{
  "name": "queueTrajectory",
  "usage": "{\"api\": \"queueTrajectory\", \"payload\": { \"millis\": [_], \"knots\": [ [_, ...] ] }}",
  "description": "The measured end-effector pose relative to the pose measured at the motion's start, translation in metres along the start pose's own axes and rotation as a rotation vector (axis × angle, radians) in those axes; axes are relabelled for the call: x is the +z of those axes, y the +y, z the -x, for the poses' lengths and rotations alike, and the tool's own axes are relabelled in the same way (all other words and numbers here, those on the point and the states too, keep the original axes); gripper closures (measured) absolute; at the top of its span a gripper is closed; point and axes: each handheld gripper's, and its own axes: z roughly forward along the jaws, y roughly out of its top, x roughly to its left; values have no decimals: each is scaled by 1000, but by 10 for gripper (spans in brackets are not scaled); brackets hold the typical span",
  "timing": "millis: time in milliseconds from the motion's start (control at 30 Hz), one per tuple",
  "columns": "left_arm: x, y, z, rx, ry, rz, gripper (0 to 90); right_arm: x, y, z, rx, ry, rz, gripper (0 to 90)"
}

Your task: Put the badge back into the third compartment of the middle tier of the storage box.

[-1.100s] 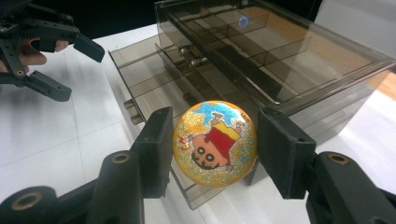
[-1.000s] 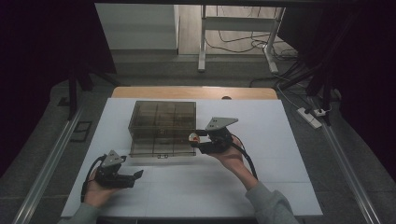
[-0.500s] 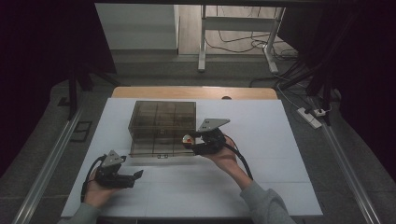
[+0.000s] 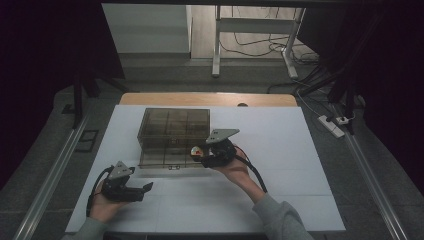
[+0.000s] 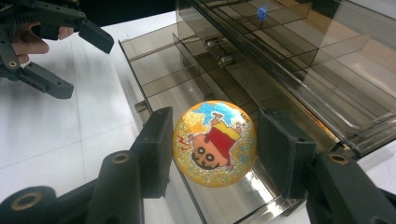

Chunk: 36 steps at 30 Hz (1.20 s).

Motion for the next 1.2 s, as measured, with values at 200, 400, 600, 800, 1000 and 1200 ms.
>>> {"api": "queueTrajectory", "payload": {
  "millis": [200,400,600,800,1000,1200],
  "knots": [
    [0,0,-1,0,0,-1,114,2,-2,3,8,-8,-9,467],
    [0,-1,-1,-1,1,-2,114,5,-4,3,4,-14,-28,466],
    [0,-1,-1,0,-1,0,114,5,-3,-1,-19,-39,-21,416],
    [-1,-1,-1,-1,1,1,114,-1,-1,-2,-19,-49,-8,392],
    [-1,-1,-1,-1,-1,0,114,-13,-4,2,-10,-62,-9,362],
    [-1,-1,-1,-1,-2,0,114,-25,-9,6,11,-81,-7,348]
  ]
}}
